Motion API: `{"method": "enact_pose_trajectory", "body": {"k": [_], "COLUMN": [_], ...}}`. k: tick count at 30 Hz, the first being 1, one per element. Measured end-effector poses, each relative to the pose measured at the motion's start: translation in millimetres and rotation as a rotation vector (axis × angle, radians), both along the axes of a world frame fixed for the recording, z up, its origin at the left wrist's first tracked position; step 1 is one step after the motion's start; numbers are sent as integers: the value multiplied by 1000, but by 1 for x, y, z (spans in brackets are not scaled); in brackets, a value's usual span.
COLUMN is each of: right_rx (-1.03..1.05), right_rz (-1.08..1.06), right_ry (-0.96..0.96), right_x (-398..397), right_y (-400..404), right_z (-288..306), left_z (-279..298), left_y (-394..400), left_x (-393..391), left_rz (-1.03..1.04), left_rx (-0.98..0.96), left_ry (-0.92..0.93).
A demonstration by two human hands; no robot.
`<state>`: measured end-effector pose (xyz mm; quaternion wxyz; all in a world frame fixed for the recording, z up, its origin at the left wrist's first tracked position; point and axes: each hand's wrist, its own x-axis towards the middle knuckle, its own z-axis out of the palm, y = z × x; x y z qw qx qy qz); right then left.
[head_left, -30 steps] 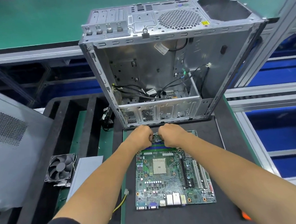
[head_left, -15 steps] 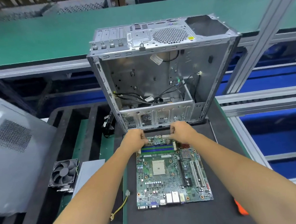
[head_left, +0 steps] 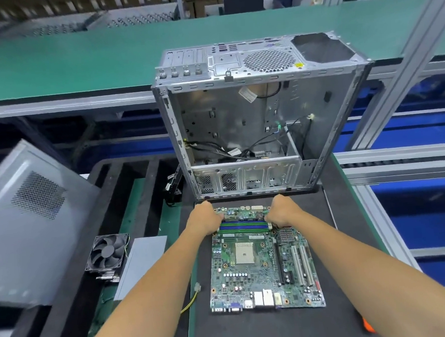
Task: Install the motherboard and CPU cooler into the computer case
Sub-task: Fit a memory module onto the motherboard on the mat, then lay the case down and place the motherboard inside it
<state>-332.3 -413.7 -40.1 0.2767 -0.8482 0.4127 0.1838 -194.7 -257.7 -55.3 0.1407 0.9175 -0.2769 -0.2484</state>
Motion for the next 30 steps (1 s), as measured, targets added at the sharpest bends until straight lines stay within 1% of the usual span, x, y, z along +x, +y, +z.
{"method": "enact_pose_trajectory", "body": {"k": [1, 3, 5, 7, 9, 11, 13, 16, 20, 23, 26, 30], "right_rx": [-38, -206, -332, -312, -227, -142, -103, -70, -21, -15, -26, 43], "right_rz": [16, 107, 222, 331, 421, 493, 560, 610, 636, 548, 458, 376], "right_ry": [18, 63, 19, -67, -123, -154, -174, -161, -119, -79, -39, 4], "right_x": [1, 5, 16, 32, 48, 61, 71, 85, 110, 131, 145, 151], "right_y": [4, 15, 30, 49, 71, 92, 114, 140, 166, 186, 199, 206], "right_z": [2, 11, 22, 28, 32, 33, 30, 22, 14, 10, 3, -6], "left_z": [1, 5, 13, 22, 27, 30, 30, 24, 17, 10, 4, 1], "left_y": [1, 3, 10, 24, 43, 66, 89, 118, 136, 142, 149, 155], "left_x": [-3, -7, -8, -4, 1, 7, 15, 28, 47, 58, 66, 69], "left_rz": [-20, -64, -70, -53, -23, 12, 70, 112, 84, 8, -71, -138], "left_rx": [12, 33, 25, -3, 7, 100, 209, 267, 242, 222, 254, 283], "left_ry": [-17, -56, -93, -142, -213, -309, -344, -294, -98, 18, 52, 76]}}
